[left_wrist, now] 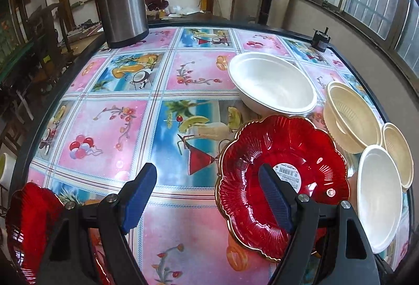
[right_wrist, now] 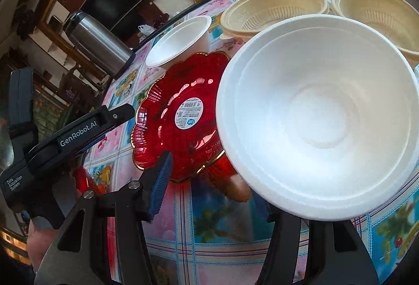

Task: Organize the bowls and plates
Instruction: 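Reach the right tool to the small gold-rimmed red plate and grasp its rim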

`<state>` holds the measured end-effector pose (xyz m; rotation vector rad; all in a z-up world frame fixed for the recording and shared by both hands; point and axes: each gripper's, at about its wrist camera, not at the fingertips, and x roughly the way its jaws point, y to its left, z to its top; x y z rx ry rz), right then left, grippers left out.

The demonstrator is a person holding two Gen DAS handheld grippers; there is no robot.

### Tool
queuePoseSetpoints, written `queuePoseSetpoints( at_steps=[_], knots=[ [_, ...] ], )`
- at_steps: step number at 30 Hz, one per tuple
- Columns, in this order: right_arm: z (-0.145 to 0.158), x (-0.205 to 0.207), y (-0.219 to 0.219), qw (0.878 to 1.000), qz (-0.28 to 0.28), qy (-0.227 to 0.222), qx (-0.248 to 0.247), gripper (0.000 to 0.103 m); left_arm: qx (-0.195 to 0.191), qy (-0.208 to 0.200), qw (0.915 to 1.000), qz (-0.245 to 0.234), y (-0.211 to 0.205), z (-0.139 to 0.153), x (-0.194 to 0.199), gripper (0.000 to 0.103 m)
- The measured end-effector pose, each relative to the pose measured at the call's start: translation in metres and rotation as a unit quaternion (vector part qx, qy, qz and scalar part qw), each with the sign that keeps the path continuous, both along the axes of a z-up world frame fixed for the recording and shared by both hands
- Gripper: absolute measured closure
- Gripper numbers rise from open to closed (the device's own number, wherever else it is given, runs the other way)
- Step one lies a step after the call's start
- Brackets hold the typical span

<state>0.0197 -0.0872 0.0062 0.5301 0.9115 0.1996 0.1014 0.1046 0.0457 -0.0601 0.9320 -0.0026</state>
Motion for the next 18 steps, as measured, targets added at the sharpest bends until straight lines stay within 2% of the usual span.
queuePoseSetpoints(
  at_steps=[3, 7, 10, 18],
  knots=[
    [-0.001, 0.001, 0.001, 1.0, -0.005, -0.001, -0.005, 0.045, 0.002, 0.002, 1.0, -0.007, -0.003, -0.003, 0.005, 0.023],
    [-0.001, 0.004, 0.002, 1.0, -0.004, -0.006, -0.006, 0.037, 0.005, 0.003, 0.9999, -0.014, -0.009, -0.004, 0.011, 0.023],
    [-0.003, 0.007, 0.0, 1.0, -0.004, -0.009, 0.012, 0.037, 0.006, 0.002, 0.9998, -0.018, -0.012, -0.005, 0.015, 0.023],
    [-0.005, 0.014, 0.002, 1.0, 0.0, -0.004, 0.002, 0.037, 0.011, 0.01, 0.9996, -0.025, -0.016, -0.013, 0.025, 0.023]
  ],
)
